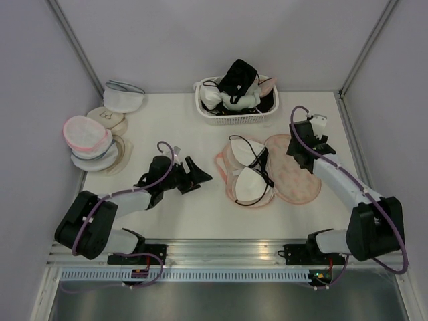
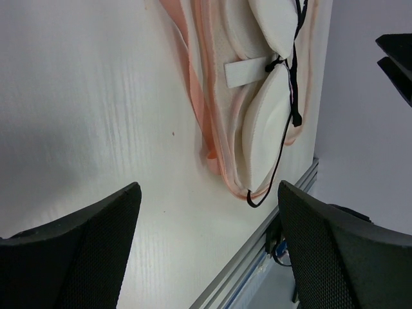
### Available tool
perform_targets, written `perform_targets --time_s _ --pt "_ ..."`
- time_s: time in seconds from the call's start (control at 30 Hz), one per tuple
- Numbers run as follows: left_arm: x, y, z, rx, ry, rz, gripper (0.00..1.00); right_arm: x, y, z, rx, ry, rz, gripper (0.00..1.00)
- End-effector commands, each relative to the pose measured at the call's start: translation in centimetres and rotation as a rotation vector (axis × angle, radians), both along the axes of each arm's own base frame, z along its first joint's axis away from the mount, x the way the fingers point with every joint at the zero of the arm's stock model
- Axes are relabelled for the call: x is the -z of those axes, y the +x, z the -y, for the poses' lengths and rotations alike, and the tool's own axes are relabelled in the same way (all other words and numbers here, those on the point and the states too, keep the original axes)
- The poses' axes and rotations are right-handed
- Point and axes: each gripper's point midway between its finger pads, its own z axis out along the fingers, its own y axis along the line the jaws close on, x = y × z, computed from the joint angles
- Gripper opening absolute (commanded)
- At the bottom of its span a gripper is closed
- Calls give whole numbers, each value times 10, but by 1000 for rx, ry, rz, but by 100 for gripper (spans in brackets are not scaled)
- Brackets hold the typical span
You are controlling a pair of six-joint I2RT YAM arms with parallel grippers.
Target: Unzip the laundry bag and remove the bra
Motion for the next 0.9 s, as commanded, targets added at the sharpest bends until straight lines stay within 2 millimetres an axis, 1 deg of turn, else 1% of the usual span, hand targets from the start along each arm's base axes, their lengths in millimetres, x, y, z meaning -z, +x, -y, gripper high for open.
perform_targets --time_s 0.0,0.03,0.07,0.1,0.13,0.17,0.2,0.23,0.27,0.3,0.33,0.37,0.4,0.47,0.5,0.53,0.63,0.67,0.73,0.77,0.8,0.83,0.87 --pt "-21 7 12 54 -29 80 90 -35 14 -54 -267 190 146 73" --pt "-23 8 14 63 -31 90 90 -36 13 -63 -311 222 149 77" --pt "-22 9 15 66 -29 93 91 -33 10 -77 -378 275 132 77" --pt "-26 13 17 73 -31 124 91 -25 4 -87 -416 297 108 78" --pt "-28 18 21 81 -23 147 91 -24 5 -93 -439 321 117 78" --pt "-26 22 22 82 -7 151 91 -21 4 -98 -452 334 121 78" --pt "-11 25 22 92 27 128 91 -11 -3 -107 -490 363 101 78" --pt "-14 33 27 102 34 135 91 -10 -1 -110 -492 377 111 78" --pt "3 36 29 107 59 98 91 -2 -3 -113 -498 380 92 78" --pt "8 41 30 110 76 98 91 0 -4 -117 -514 392 87 77" --pt "5 49 37 119 73 114 91 1 -1 -121 -524 396 96 77" --pt "12 53 39 123 80 101 91 6 -1 -123 -538 397 80 77" --pt "24 54 42 130 85 75 91 10 0 -126 -547 402 75 77" --pt "20 58 53 154 52 90 91 16 2 -137 -590 435 67 76" --pt "22 58 55 152 42 77 91 19 2 -140 -602 446 59 76" --pt "26 55 58 159 41 70 91 16 5 -147 -632 474 80 75" --pt "29 48 61 163 38 59 91 26 11 -157 -648 510 74 74" --pt "28 47 61 165 36 59 91 25 13 -162 -663 534 71 74" --pt "32 40 59 164 35 40 91 35 19 -168 -667 556 53 74" --pt "31 38 58 162 33 39 91 35 21 -173 -676 575 51 74" --pt "33 35 56 159 33 34 91 40 21 -174 -669 587 39 73" --pt "33 33 55 154 32 32 91 46 23 -178 -676 604 32 73" --pt "31 32 54 151 28 37 91 48 25 -181 -679 617 31 73"
